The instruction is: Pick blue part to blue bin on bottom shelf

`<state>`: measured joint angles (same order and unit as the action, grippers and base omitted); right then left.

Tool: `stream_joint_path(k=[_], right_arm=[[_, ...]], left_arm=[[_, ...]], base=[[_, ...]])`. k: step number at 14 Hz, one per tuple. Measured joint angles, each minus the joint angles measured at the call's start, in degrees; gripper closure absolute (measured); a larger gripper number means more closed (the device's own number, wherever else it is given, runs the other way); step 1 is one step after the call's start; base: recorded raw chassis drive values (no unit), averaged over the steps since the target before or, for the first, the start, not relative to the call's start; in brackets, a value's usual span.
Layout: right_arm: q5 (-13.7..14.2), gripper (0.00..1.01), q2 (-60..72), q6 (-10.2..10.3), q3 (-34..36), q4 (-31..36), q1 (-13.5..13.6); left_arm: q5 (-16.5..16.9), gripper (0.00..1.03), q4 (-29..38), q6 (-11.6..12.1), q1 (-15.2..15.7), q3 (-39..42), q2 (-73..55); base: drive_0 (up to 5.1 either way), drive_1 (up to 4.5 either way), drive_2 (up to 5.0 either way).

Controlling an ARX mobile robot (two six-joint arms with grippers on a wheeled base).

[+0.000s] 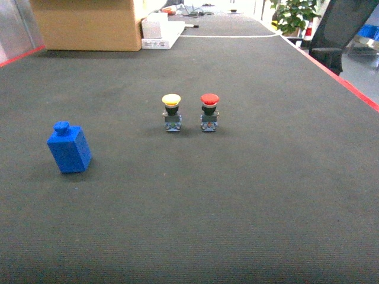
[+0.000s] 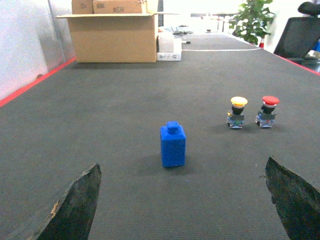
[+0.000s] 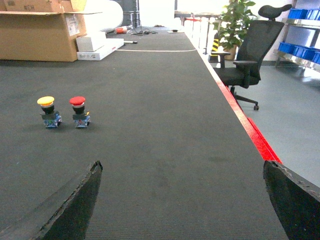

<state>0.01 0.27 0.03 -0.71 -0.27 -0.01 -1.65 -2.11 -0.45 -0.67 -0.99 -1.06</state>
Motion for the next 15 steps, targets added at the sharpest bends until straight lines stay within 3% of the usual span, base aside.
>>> stream_joint_path(k=[1,2,3,5,7,10,15], right_arm=[[0.1,0.03,0.0,0.0,0.0,0.0,0.0],[-0.1,0.03,0.0,0.0,0.0,0.0,0.0],[0.0,0.03,0.0,0.0,0.0,0.0,0.0],[0.0,0.03,0.0,0.0,0.0,0.0,0.0],[0.0,0.03,0.0,0.0,0.0,0.0,0.0],[0.0,0.03,0.0,0.0,0.0,0.0,0.0],[0.0,0.03,0.0,0.0,0.0,0.0,0.0]], left_arm=[[-14.1,0.05,-2.1,-3.4,-7.0,-3.1,-10.5],[-21.8,0.05,11.3,-4.2,-9.5,-5.6,-28.9],[-20.9,0.05,20.2,-5.5,-8.4,-9.6,-42.9],[-14.6,0.05,32.7,-5.4,-8.7,-18.7,-66.2],[-12.6,0.05,38.4,-5.4,-7.6,-26.5,-85.0],[-10.5,0.05,40.6,-4.7,-5.8,-37.4,-101.9],[-9.7,0.05,39.2,-3.6,-3.1,-49.4,-114.9]], base=[[0.0,0.0,0.0],[0.0,0.0,0.0],[0.0,0.0,0.0],[0.0,0.0,0.0],[0.0,0.0,0.0],[0.0,0.0,0.0],[0.0,0.0,0.0]])
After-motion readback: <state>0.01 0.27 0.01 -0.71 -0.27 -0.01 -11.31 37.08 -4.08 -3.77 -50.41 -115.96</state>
